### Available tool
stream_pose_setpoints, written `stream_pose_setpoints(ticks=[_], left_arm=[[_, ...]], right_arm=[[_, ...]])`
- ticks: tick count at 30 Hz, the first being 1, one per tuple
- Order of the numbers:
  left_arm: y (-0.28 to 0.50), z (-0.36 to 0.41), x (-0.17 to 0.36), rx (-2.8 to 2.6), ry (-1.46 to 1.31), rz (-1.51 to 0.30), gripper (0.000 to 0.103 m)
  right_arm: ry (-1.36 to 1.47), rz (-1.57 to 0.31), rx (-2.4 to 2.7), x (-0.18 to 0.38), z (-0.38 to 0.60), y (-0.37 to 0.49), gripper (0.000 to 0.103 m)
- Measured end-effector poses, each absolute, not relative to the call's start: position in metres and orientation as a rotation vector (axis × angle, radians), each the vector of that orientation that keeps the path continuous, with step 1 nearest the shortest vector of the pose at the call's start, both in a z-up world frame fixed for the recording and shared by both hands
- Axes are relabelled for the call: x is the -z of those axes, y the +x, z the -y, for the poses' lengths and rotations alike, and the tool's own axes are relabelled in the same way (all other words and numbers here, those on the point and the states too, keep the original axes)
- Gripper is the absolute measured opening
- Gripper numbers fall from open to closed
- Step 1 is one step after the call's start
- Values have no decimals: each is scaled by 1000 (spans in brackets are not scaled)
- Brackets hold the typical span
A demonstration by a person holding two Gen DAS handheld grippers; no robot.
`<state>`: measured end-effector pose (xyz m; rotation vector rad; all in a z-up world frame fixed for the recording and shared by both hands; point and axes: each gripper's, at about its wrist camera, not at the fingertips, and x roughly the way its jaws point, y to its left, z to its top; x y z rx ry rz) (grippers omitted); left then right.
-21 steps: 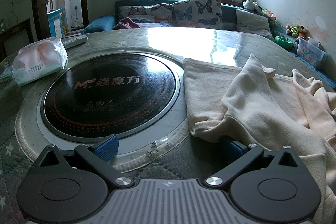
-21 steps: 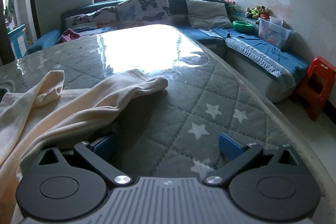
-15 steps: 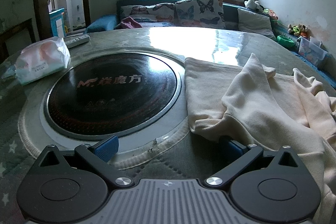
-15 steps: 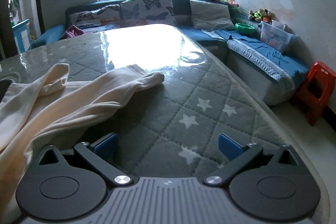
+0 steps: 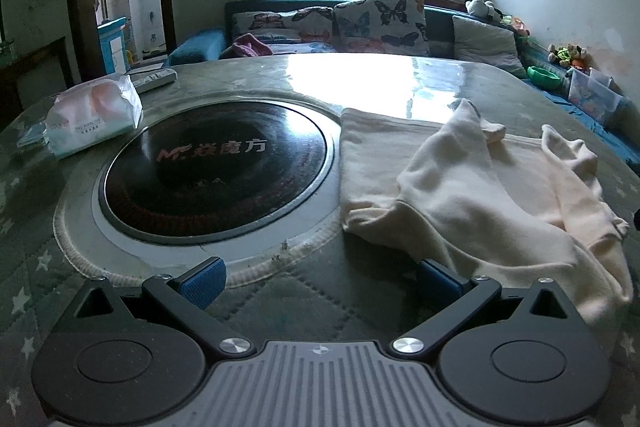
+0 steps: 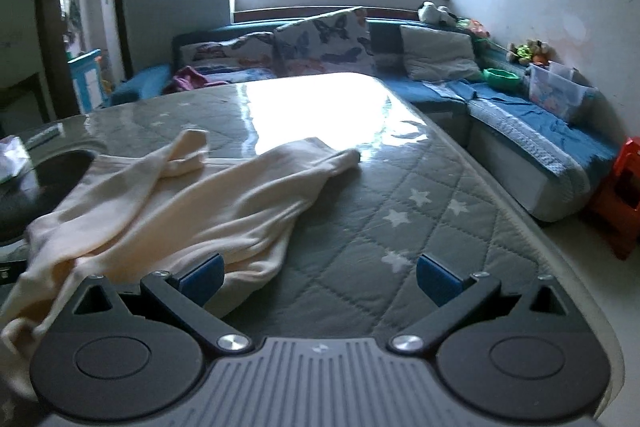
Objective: Fold clothes
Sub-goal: 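Move both grippers toward the crumpled cream sweatshirt on the table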
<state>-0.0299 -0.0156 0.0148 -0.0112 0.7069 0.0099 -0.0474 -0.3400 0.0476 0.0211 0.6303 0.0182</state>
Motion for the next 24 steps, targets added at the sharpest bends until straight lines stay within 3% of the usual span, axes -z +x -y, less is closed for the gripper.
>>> stream_pose_setpoints(ticks=[24], left_arm=[[-65,33,-31,2,15,-701,103]], right_arm=[[-18,-591,-158,-57,297,-99,103]])
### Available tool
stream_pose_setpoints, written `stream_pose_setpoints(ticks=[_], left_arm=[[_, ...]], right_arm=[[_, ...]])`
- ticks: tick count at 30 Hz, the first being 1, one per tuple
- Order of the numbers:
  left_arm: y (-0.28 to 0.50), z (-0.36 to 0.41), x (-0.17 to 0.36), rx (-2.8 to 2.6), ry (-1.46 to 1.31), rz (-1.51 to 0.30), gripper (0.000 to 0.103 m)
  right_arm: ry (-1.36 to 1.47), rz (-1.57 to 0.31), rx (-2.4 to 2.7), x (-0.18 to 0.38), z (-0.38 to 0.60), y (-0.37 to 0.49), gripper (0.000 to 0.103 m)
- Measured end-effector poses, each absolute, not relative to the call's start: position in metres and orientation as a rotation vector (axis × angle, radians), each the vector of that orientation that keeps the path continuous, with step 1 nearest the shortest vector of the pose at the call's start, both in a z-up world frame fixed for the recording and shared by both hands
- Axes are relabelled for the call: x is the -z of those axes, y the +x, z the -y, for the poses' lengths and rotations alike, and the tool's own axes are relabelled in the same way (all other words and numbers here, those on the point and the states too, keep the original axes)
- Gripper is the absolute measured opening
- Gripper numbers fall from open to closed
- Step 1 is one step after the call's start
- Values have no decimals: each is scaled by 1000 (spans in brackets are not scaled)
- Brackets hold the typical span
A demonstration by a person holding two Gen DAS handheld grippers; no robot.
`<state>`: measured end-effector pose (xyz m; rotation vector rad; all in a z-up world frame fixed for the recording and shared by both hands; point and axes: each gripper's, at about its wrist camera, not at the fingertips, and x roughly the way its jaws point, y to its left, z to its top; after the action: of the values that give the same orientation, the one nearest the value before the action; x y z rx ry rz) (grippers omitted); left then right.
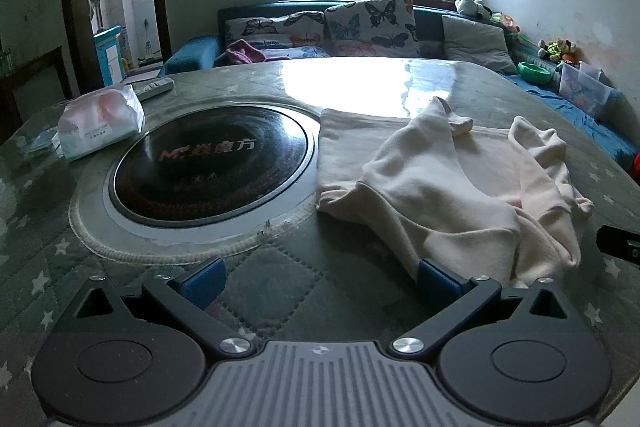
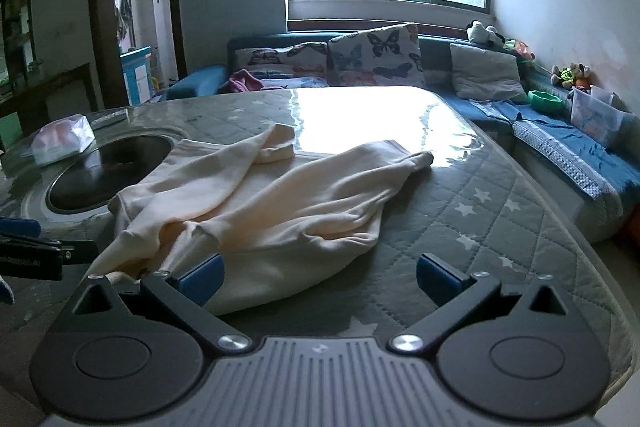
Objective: Fold clothes
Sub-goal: 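Move both grippers toward the crumpled cream sweatshirt on the table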
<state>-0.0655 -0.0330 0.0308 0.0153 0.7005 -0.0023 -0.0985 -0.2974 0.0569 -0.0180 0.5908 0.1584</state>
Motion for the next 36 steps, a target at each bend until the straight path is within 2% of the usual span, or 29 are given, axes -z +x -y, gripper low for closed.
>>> stream_pose_setpoints(ticks=[36], left_arm=[[-103,67,-42,-50,23,-743,103]], right_arm=[[-80,-660,-186,-52,260,-122,103]])
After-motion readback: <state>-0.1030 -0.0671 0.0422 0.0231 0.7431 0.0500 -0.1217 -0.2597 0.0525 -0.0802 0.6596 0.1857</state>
